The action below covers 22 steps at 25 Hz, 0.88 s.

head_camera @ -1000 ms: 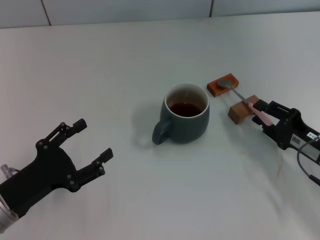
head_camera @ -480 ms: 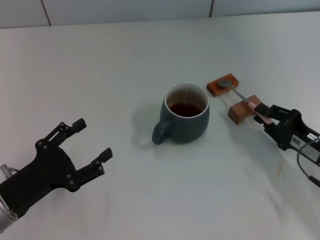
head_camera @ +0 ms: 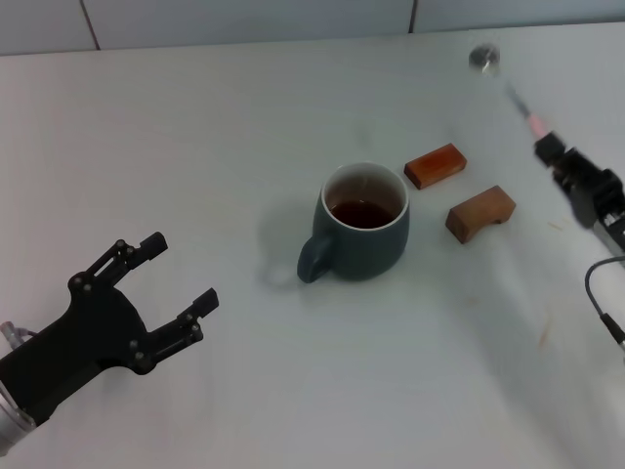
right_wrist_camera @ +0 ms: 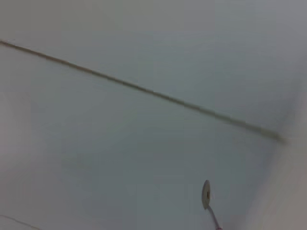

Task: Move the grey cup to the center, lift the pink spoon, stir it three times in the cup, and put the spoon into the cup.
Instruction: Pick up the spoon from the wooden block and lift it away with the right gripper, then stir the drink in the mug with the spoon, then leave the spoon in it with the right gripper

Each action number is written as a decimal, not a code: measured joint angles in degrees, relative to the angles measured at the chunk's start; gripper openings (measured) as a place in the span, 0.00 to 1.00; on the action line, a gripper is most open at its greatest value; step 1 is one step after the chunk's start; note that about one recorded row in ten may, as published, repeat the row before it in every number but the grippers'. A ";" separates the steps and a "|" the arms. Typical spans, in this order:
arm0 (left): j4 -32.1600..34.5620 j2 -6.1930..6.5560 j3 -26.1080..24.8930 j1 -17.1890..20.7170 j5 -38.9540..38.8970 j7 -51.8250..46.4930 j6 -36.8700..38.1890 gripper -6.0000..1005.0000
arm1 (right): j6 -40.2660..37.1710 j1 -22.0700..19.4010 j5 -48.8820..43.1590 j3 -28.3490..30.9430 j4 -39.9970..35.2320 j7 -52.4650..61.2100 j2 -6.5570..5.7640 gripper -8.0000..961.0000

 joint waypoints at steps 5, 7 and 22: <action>0.00 -0.04 0.03 0.03 -0.01 0.11 0.01 0.86 | -14.65 1.42 1.29 -0.31 2.89 -37.43 -0.36 0.12; 0.00 -0.05 0.29 0.03 0.07 0.32 0.14 0.86 | -22.31 3.78 -0.95 -0.41 -2.66 -45.11 -0.72 0.12; 0.80 -0.01 5.16 -0.43 0.53 0.29 -0.48 0.86 | -34.95 18.91 0.23 -37.11 -70.85 14.46 -6.38 0.12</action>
